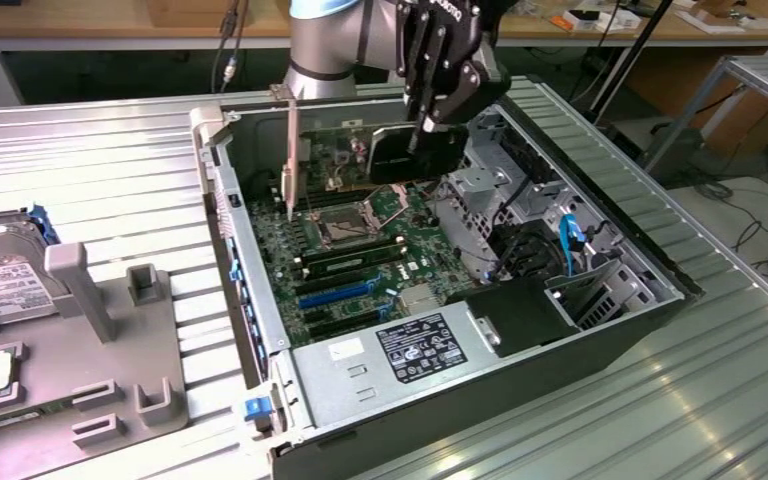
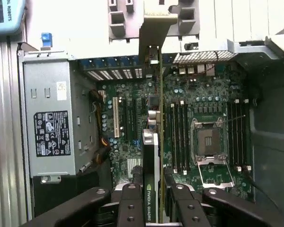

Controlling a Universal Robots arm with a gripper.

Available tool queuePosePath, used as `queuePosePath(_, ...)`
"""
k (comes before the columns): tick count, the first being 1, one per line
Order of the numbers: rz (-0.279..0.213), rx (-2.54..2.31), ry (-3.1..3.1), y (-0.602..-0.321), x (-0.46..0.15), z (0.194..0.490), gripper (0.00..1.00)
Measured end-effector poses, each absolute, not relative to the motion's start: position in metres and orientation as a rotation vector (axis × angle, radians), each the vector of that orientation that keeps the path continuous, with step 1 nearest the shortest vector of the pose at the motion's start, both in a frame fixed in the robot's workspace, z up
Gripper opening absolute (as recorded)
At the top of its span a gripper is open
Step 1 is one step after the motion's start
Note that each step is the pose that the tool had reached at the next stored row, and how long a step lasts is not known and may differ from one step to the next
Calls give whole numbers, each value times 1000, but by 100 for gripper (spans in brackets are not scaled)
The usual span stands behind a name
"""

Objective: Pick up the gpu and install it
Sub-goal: 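Insert the gpu into the slot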

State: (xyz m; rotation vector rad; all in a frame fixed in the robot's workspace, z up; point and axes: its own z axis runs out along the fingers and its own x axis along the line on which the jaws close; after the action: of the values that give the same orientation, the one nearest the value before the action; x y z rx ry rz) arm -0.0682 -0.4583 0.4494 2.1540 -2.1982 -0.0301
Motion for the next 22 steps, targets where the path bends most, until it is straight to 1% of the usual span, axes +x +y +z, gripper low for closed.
queuePosePath(3,-29,2220,-2132,-458,-68,449,27)
queuePosePath(6,-33,2143,-2212,-456,-68,440,27)
queuePosePath(8,-33,2136,-2218,-456,-68,429,27)
queuePosePath(11,-33,2135,-2220,-456,-68,402,27)
queuePosePath(14,-34,2135,-2220,-456,-68,391,27)
queuePosePath(22,-34,2135,-2220,-456,-68,390,27)
